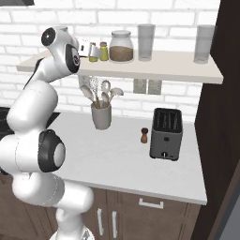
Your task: Put the shaker and condiment bottle from the counter next to their counterparts in the cabinet.
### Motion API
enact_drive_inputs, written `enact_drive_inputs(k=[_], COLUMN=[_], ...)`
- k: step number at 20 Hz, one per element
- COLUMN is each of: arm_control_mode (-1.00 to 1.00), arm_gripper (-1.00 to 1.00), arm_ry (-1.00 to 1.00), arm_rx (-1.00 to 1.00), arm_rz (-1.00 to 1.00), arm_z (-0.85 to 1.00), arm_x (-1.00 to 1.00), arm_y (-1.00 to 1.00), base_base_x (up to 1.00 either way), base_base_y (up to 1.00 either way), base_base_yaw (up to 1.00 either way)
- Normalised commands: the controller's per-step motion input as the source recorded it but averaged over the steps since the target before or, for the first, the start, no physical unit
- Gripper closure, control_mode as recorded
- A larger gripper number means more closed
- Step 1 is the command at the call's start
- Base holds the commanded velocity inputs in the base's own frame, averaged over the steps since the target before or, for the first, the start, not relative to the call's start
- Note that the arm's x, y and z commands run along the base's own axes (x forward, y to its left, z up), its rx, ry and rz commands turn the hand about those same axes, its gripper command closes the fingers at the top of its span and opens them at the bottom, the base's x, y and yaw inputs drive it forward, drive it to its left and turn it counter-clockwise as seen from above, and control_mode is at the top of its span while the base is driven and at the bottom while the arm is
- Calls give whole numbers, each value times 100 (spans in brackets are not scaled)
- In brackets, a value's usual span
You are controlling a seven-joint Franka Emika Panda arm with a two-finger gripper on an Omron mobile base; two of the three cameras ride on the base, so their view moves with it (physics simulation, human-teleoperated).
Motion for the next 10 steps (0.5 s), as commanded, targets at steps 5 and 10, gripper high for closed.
enact_drive_inputs(k=[5,10], arm_control_mode=[-100,-100], arm_gripper=[-100,-100], arm_ry=[-1,-8], arm_rx=[1,0], arm_rz=[0,0], arm_z=[3,-2], arm_x=[-80,-97], arm_y=[0,0], base_base_x=[0,0], base_base_y=[0,0], base_base_yaw=[0,0])
